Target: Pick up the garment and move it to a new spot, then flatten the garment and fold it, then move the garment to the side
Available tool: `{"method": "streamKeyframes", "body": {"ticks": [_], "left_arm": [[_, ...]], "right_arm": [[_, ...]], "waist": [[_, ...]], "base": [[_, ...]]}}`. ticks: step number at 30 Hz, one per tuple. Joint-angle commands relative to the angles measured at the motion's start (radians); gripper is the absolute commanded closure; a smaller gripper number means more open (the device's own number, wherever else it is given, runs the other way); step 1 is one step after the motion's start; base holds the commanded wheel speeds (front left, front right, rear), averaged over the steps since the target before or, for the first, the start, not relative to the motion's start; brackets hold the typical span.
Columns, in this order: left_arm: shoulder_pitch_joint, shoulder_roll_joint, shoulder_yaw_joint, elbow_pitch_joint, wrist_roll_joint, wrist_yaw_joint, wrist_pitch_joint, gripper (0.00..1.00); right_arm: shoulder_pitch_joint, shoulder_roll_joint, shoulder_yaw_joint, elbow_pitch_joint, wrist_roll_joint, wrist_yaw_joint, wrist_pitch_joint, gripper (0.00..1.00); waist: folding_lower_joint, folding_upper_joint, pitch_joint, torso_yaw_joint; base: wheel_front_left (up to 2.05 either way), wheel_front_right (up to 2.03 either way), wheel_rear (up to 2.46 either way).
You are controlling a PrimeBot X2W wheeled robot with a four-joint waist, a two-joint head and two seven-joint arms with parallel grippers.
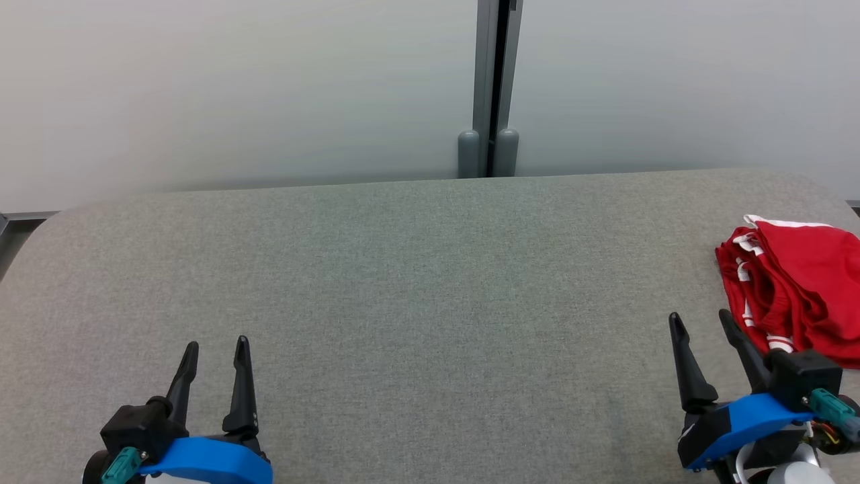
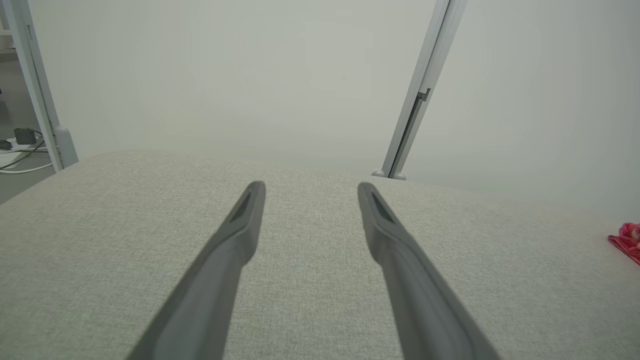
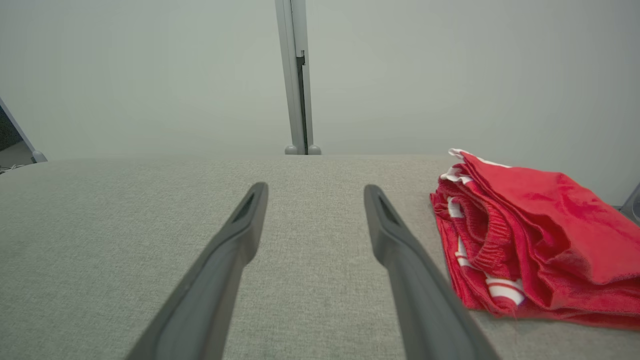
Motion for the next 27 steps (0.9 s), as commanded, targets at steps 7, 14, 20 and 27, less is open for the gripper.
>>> {"method": "streamKeyframes", "body": {"ticks": [7, 14, 20, 27], "left_arm": [[-0.008, 0.002, 0.012, 0.002, 0.011, -0.009, -0.005, 0.00], [-0.006, -0.001, 0.020, 0.001, 0.012, -0.010, -0.005, 0.00], [-0.004, -0.002, 0.019, 0.005, 0.012, -0.013, -0.005, 0.00], [0.023, -0.014, 0.005, 0.031, 0.004, -0.013, 0.006, 1.00]], "right_arm": [[0.013, 0.016, 0.012, 0.016, -0.002, 0.001, -0.006, 0.00], [0.001, 0.022, 0.019, 0.025, 0.007, 0.001, -0.011, 0.00], [0.004, 0.025, 0.023, 0.031, 0.008, 0.001, -0.012, 0.00], [0.004, 0.025, 0.020, 0.066, 0.017, 0.000, -0.005, 1.00]], "waist": [[0.0000, 0.0000, 0.003, 0.002], [0.0000, 0.0000, 0.006, 0.004], [0.0000, 0.0000, 0.005, 0.002], [0.0000, 0.0000, 0.005, 0.003]], "base": [[0.00, 0.00, 0.00], [0.00, 0.00, 0.00], [0.00, 0.00, 0.00], [0.00, 0.00, 0.00]]}}
